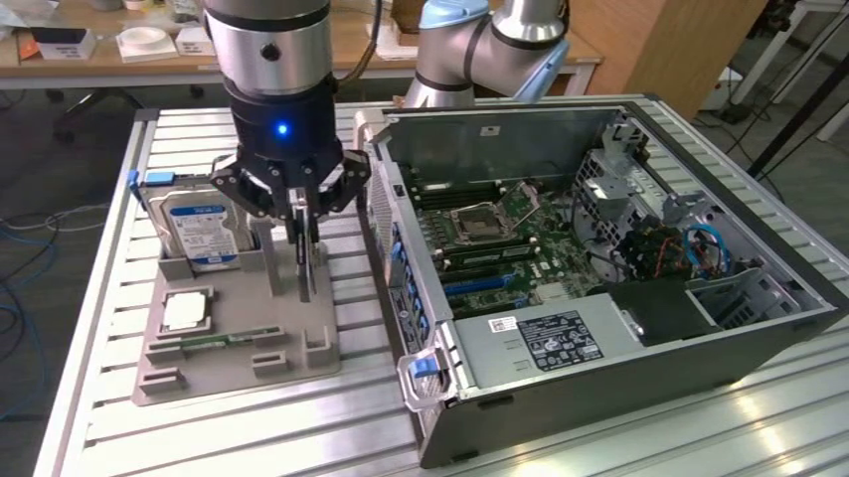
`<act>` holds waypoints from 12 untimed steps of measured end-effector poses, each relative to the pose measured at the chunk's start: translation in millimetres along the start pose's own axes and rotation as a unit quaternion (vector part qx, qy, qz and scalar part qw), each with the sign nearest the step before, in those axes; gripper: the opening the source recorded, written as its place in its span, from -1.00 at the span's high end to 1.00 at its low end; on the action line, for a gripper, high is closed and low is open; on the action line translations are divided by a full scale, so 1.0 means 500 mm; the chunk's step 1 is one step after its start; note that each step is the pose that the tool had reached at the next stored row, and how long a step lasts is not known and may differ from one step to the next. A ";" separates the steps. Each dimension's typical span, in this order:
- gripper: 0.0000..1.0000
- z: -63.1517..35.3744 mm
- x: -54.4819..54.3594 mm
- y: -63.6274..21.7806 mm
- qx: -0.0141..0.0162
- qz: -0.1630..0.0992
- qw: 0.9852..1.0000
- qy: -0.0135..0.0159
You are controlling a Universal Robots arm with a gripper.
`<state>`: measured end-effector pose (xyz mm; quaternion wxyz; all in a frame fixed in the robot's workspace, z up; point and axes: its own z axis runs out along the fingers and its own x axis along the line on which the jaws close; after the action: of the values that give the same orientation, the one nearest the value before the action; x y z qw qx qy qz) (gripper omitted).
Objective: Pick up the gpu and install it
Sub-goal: 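Pick up the gpu and move the gpu toward the slot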
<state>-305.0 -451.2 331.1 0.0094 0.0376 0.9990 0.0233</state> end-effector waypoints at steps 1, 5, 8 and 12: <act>0.47 -0.005 0.000 0.000 0.000 0.000 1.000 0.000; 0.47 -0.025 0.000 0.001 0.000 0.000 1.000 0.000; 0.47 -0.039 -0.001 0.002 0.000 0.000 1.000 0.000; 0.47 -0.059 -0.001 0.003 0.000 0.000 1.000 0.000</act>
<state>-305.0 -451.2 360.4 0.0094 0.0376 0.9990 0.0233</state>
